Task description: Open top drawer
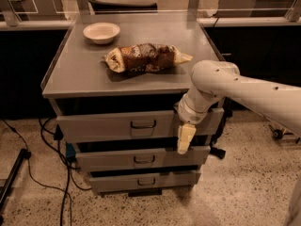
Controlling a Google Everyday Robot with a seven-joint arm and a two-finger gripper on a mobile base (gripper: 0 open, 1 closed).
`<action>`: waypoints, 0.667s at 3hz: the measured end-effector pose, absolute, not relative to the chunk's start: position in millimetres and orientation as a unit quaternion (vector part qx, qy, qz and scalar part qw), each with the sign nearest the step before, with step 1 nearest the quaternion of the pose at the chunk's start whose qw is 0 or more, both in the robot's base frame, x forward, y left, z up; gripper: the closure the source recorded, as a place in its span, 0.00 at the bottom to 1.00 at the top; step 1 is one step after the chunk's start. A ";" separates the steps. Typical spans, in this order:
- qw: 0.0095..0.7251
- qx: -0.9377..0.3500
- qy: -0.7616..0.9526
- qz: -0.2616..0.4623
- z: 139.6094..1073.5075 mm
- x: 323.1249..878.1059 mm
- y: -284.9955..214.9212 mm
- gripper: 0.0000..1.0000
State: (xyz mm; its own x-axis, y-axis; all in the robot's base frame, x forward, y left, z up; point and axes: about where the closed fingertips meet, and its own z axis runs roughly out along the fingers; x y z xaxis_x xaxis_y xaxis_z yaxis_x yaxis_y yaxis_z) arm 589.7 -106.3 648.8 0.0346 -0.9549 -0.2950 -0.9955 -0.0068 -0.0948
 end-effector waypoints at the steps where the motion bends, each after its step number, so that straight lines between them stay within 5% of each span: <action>1: 0.125 -0.707 0.691 0.083 646.1 583.9 -108.4 0.00; 2: 0.107 -0.713 0.686 0.099 647.8 571.9 -111.5 0.00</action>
Offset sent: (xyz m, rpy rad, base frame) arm -0.0340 -0.0116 0.0055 -0.0189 0.1374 0.0564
